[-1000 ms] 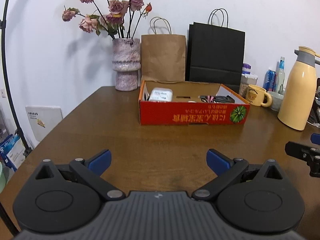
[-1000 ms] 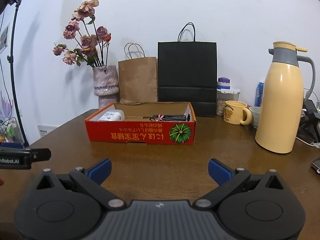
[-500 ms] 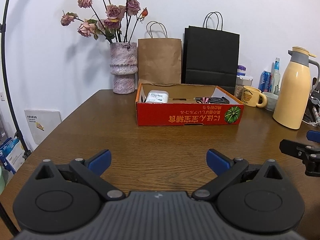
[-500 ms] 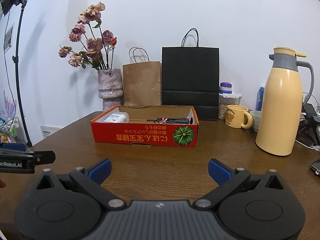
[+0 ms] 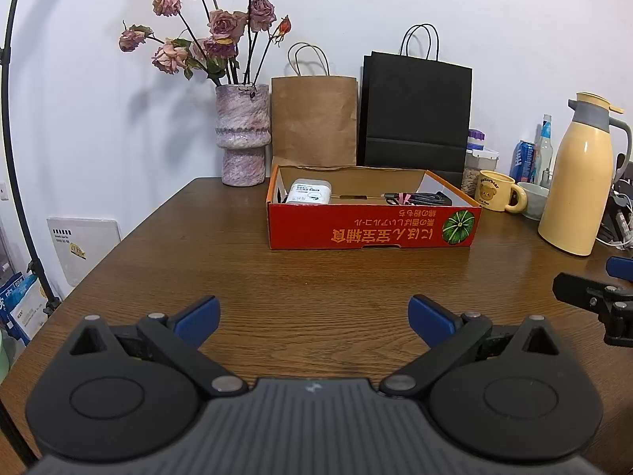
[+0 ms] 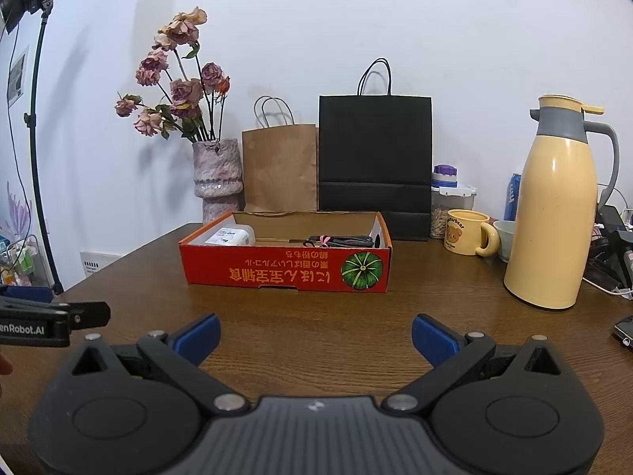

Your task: Organize rigid objects

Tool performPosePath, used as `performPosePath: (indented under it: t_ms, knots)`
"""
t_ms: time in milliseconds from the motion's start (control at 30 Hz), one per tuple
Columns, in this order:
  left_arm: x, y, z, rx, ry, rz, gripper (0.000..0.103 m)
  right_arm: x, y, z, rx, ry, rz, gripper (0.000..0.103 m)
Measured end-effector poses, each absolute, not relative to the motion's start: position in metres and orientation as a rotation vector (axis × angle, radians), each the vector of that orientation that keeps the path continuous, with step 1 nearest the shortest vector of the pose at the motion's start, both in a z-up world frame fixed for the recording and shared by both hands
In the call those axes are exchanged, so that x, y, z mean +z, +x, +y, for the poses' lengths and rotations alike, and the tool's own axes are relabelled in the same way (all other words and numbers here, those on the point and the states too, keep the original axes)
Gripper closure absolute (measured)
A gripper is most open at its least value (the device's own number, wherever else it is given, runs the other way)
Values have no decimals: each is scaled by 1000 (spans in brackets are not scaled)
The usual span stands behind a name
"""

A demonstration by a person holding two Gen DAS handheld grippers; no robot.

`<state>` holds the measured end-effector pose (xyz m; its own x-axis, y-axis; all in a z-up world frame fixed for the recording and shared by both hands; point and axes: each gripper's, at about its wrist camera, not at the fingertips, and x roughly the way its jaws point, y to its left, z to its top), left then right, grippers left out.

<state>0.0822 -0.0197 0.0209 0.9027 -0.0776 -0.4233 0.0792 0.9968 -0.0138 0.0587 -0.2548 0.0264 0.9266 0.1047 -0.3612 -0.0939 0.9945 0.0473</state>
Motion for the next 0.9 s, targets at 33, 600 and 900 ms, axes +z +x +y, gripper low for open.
performPosePath:
  t_ms: [33,600,900]
  knots:
    - [21,82,-20,-82,4,437,0,26,59,-255,102,29,372,0]
    - [22,79,-22,-92,12,421,0,28,59,-255,101,29,371,0]
    - [23,77,-22,-81,13,411,0,29,60,-255,103,31,371,0]
